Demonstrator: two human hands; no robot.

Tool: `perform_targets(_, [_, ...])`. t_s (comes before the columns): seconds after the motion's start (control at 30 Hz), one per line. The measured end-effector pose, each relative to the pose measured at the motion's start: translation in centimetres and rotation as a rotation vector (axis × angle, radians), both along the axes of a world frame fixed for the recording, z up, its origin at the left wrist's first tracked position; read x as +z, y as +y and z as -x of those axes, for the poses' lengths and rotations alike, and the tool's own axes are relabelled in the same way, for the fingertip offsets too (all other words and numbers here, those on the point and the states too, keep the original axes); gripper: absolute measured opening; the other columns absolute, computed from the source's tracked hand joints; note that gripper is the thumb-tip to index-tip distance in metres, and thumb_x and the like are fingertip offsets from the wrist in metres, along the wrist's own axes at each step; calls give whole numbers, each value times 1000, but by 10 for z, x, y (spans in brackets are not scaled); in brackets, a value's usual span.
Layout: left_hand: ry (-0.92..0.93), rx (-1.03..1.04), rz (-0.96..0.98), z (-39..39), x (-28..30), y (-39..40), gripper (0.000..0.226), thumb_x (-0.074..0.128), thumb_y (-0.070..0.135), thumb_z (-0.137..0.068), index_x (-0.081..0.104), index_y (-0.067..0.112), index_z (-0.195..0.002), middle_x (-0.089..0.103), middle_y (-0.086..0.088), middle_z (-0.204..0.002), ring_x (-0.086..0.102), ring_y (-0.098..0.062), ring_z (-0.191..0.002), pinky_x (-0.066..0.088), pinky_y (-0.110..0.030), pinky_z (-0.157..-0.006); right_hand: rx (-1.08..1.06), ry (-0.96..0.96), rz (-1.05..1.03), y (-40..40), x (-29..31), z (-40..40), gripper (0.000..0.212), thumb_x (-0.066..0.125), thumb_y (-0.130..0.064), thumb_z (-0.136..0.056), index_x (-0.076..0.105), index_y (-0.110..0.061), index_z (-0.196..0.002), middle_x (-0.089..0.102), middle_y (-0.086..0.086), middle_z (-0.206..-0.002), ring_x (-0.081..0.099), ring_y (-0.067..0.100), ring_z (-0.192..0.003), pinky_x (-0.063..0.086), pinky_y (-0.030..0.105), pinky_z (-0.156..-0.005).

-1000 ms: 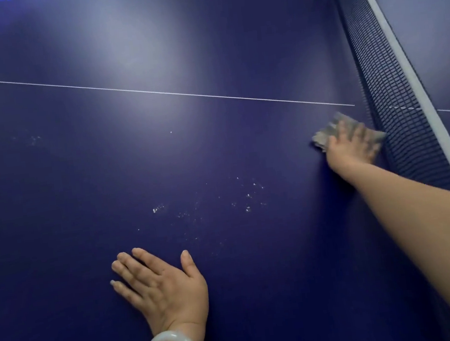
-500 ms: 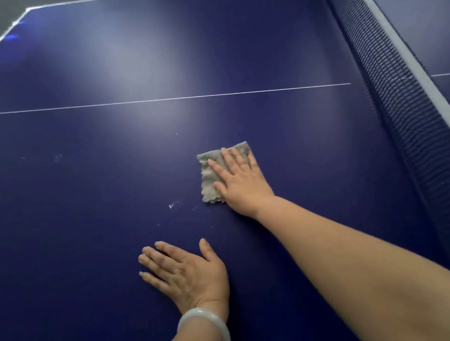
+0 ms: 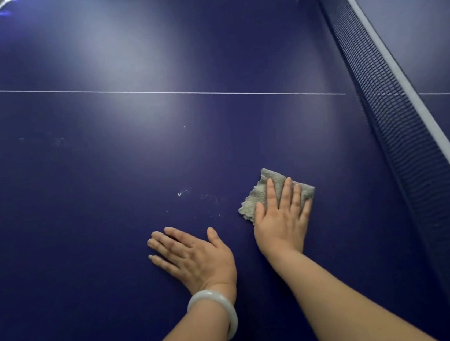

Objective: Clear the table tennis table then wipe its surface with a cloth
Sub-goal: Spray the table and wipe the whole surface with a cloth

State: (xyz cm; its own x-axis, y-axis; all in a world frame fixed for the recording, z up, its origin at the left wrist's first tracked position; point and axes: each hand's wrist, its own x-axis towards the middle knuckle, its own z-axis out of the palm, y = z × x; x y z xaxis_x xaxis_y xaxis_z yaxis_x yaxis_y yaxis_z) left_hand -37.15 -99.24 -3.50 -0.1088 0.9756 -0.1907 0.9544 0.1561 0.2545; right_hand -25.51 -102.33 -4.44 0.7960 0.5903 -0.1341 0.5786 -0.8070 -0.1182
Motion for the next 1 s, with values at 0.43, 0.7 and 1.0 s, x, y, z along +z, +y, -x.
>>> perform_targets(0.43, [-11,-322,-101,158,7,77,70,35,44,-99,11,6,-154,7,-15,-161,1,-28,-150,8,-42,-122,79,63,11,-4,4,-10,61,17,-50,-101,-7,-32,-154,-16,3,-162,-18,20,-148,-15,44,-118])
perform_targets(0.7, [109,-388,-168,173,-9,83,76,2,50,-92,5,7,-154,2,-15,-162,-3,-27,-150,0,-42,-122,-158,220,-95,63,15,-3,68,28,-46,-101,-6,-23,-155,-14,8,-162,-16,25,-148,-13,49,-118])
perform_targets(1.0, [146,-386,-177,175,-17,85,72,17,47,-95,22,4,-152,19,-18,-159,11,-30,-149,11,-45,-121,547,129,26,160,10,120,65,17,-54,-101,-9,-28,-154,-20,2,-161,-22,21,-147,-15,50,-117])
